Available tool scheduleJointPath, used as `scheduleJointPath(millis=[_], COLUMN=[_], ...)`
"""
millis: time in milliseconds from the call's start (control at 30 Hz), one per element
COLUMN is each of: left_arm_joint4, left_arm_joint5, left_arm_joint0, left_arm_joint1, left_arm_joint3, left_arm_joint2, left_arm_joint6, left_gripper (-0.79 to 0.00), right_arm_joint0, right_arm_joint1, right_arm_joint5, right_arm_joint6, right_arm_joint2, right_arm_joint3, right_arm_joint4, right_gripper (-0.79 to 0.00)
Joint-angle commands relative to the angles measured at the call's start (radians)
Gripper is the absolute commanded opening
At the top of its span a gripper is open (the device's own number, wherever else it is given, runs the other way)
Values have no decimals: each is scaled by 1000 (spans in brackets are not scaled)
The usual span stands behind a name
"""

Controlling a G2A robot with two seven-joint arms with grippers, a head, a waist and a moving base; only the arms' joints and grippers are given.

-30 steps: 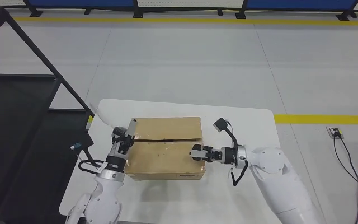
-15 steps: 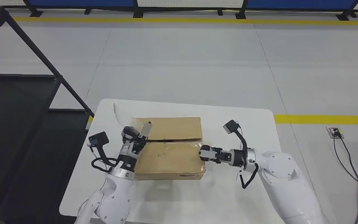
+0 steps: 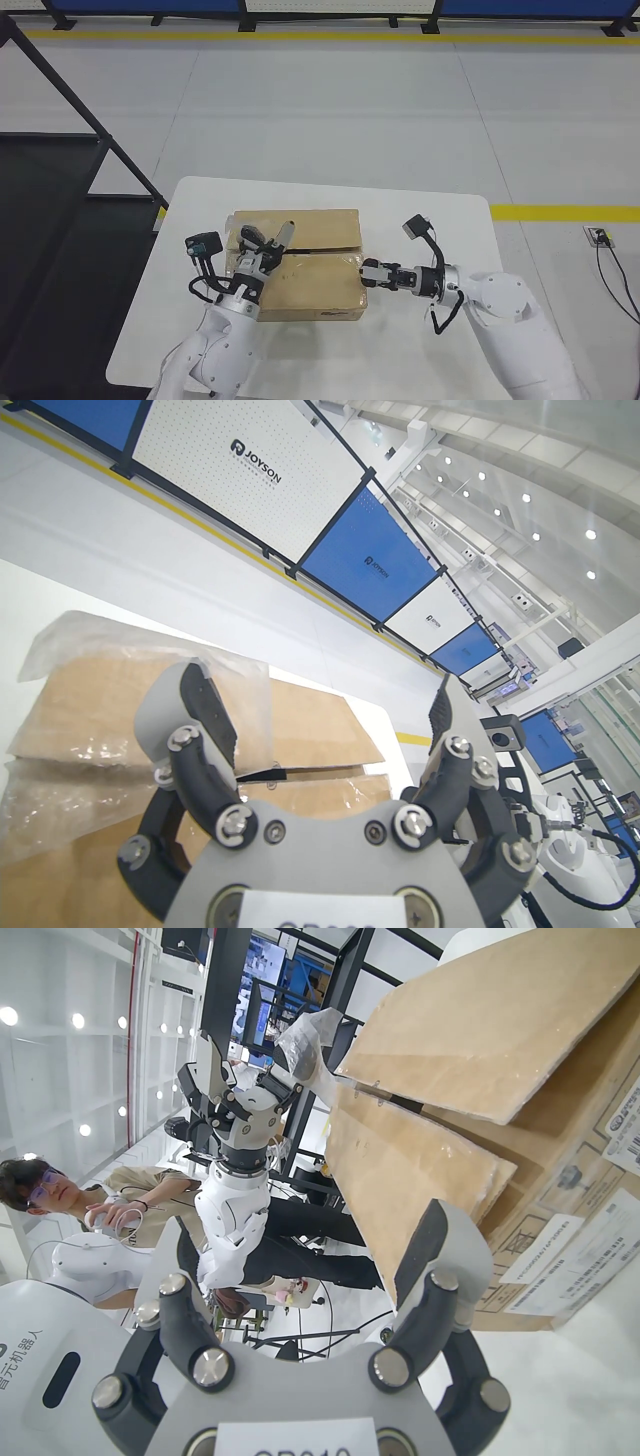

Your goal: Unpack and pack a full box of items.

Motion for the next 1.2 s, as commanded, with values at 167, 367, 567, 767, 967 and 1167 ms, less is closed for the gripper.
scheduleJointPath(millis=[167, 367, 567, 767, 967, 1167], left_arm_joint4=[48, 58, 58, 58, 58, 58], left_arm_joint5=[5, 7, 7, 7, 7, 7], left_arm_joint0=[-22, -24, -24, -24, -24, -24], left_arm_joint1=[-13, -15, -15, -15, -15, -15], left_arm_joint3=[18, 23, 23, 23, 23, 23], left_arm_joint2=[50, 59, 59, 59, 59, 59], left_arm_joint6=[-16, -20, -20, -20, -20, -20], left_gripper=[0, 0, 0, 0, 0, 0], right_arm_joint0=[-4, -7, -10, -14, -16, -16], right_arm_joint1=[7, 13, 20, 25, 30, 30], right_arm_joint5=[-8, -16, -21, -27, -14, -14], right_arm_joint6=[-2, -4, -7, -9, -28, -28], right_arm_joint2=[-2, 0, 2, 2, 1, 1], right_arm_joint3=[10, 18, 26, 33, 43, 43], right_arm_joint4=[6, 11, 17, 22, 3, 3], right_gripper=[0, 0, 0, 0, 0, 0])
